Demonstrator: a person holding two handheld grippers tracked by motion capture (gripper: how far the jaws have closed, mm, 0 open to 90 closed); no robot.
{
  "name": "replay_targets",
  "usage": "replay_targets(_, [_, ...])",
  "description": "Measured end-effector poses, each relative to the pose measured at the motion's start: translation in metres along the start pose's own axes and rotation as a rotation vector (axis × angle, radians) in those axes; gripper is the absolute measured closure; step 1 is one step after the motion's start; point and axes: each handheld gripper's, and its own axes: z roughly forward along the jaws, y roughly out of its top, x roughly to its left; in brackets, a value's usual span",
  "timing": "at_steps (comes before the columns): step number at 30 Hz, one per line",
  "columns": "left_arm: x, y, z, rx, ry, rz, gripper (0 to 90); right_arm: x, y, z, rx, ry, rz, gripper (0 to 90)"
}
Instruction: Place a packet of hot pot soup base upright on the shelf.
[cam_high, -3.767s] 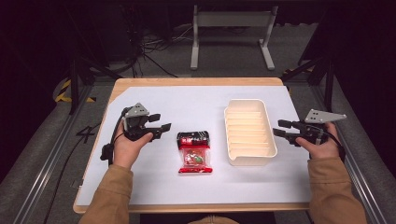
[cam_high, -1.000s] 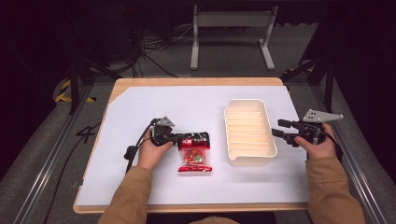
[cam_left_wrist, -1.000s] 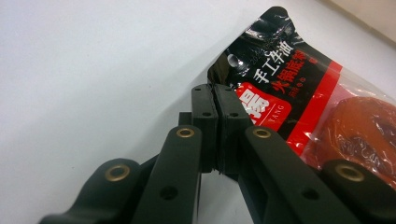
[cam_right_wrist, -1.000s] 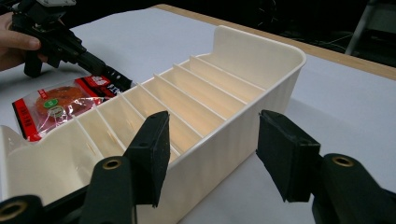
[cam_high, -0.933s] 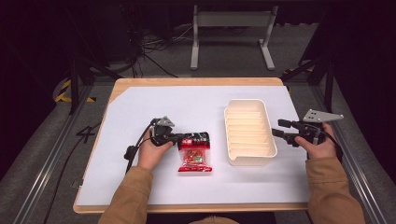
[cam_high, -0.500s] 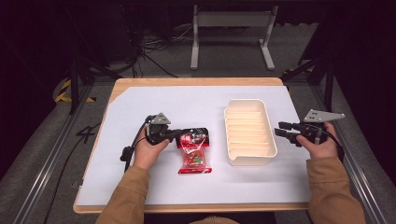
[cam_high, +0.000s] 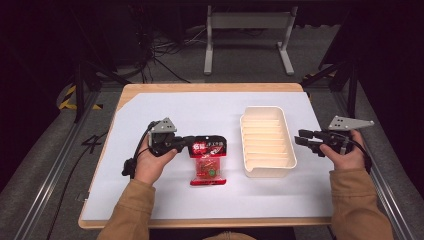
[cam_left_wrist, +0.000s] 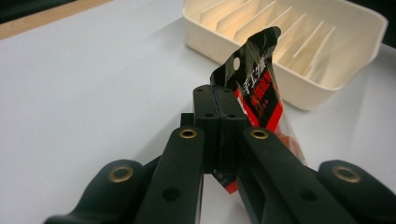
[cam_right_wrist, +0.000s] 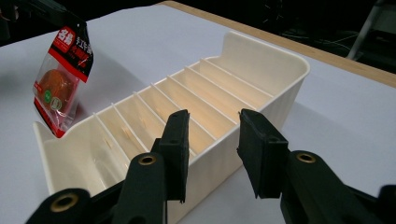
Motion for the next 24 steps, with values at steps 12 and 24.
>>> replay_targets(12, [-0.031, 0.025, -0.024, -0.029, -0.046, 0.084, 89.8, 0.013, 0.012, -0.004, -0.018, 0.030, -0.042, 64.6])
replay_targets(24, [-0.045, 0.035, -0.048, -0.062, -0.046, 0.101, 89.8, 0.029, 0.025, -0.006, -0.020, 0.041, -0.095, 63.3])
